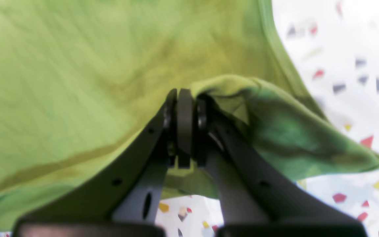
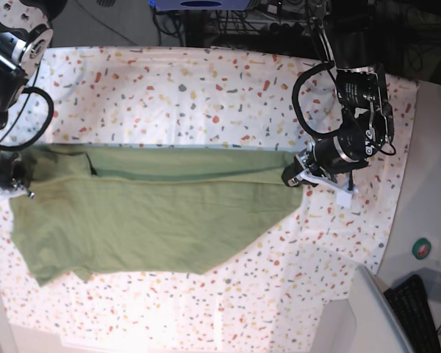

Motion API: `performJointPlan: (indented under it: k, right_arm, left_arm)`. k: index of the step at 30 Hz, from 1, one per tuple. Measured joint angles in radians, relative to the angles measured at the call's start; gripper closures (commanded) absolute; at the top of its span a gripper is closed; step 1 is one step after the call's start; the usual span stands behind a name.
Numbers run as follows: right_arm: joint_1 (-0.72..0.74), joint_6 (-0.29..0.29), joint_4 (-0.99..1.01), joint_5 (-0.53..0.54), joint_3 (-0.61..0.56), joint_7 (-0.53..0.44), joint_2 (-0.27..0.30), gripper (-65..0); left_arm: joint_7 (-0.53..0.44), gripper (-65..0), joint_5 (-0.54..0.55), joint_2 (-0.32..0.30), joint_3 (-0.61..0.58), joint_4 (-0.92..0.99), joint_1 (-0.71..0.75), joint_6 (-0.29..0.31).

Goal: Layout the t-shirt on the table in an organized manner, then fold the t-shirt properly
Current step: 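Pull the shirt edge taut with both grippers to straighten it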

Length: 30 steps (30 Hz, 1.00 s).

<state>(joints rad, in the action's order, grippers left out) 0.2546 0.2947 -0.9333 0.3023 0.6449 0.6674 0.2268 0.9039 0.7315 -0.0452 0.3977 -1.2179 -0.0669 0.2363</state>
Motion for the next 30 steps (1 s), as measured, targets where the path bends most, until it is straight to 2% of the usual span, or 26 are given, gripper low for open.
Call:
performJointPlan:
  k: [4,9,24,26,28,30]
  right_arm:
    - [-0.003,0.0,0.001,0.0,0.0,0.0,0.0,0.0]
    - [0.008,0.0,0.001,-0.005,-0.075,-0.006,0.0,0.0]
    - [0.011,0.0,0.002,-0.001,-0.075,-0.01,0.002,0.0]
    - [0.01,0.0,0.002,-0.001,-0.075,-0.01,0.002,-13.5]
    - [0.01,0.0,-0.002,0.0,-0.074,-0.01,0.002,-24.3]
    - [0.005,0.0,-0.013,0.003,-0.067,-0.015,0.001,-30.2]
  left_arm:
    - [-0.002,0.0,-0.001,0.0,0.0,0.0,0.003,0.0]
    - [-0.003,0.0,-0.001,0.0,0.0,0.0,0.003,0.0]
    - [-0.003,0.0,-0.001,-0.001,0.001,0.0,0.0,0.0]
    - [-0.003,0.0,0.0,-0.002,0.001,0.0,0.0,0.0]
    - [-0.003,-16.5,0.0,-0.002,0.001,0.0,0.0,-0.001]
    - [-0.022,-36.4,-0.002,0.0,0.001,-0.006,0.001,0.0]
